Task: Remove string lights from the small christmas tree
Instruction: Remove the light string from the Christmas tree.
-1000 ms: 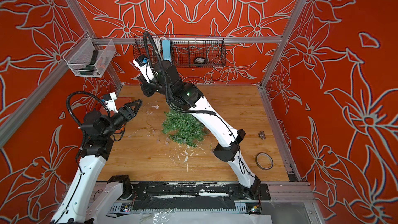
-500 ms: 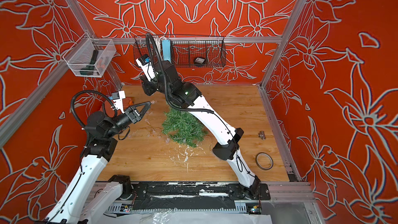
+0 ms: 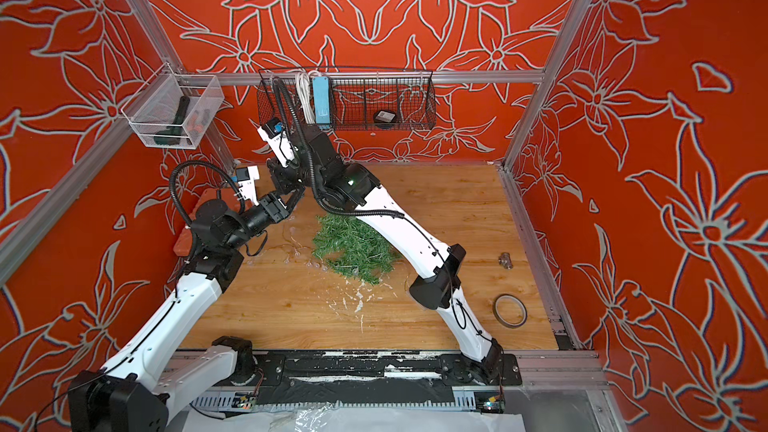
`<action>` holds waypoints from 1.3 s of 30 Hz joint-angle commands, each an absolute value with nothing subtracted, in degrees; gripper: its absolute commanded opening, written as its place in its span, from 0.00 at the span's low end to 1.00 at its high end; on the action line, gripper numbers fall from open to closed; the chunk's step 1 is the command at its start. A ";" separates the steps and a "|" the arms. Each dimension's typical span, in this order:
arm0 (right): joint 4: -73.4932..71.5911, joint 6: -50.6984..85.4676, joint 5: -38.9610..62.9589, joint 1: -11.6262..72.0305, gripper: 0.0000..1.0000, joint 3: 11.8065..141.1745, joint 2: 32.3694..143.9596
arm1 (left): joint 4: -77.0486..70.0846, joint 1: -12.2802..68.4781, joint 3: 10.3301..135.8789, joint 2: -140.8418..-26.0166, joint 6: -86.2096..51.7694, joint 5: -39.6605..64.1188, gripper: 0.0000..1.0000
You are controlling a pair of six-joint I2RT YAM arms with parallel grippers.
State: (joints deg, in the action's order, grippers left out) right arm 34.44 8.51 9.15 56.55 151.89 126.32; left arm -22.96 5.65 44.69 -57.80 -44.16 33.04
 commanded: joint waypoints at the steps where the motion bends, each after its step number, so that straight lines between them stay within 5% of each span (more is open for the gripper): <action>1: 32.35 9.33 10.50 57.13 0.00 150.47 123.42 | -25.65 5.89 47.83 -58.94 -43.33 30.70 0.66; 6: 31.02 9.89 11.83 57.30 0.00 147.86 121.65 | -24.60 5.89 48.80 -60.12 -42.45 30.09 0.52; 18: 27.60 10.62 12.48 57.66 0.00 140.23 117.16 | -24.69 5.89 48.99 -59.85 -42.39 27.63 0.01; 21: 28.40 11.02 12.70 57.66 0.01 140.62 117.07 | -23.66 5.88 49.48 -59.68 -42.04 26.54 0.00; 25: 29.11 11.58 13.96 57.66 0.43 140.16 115.50 | -20.32 5.88 51.33 -60.29 -41.03 23.50 0.00; 27: 29.16 11.86 14.92 57.66 0.52 139.58 114.11 | -18.81 5.84 52.77 -61.64 -40.31 22.13 0.00; 39: 23.20 12.62 17.31 58.87 0.60 119.80 97.70 | -19.39 4.03 64.31 -76.31 -39.83 19.07 0.00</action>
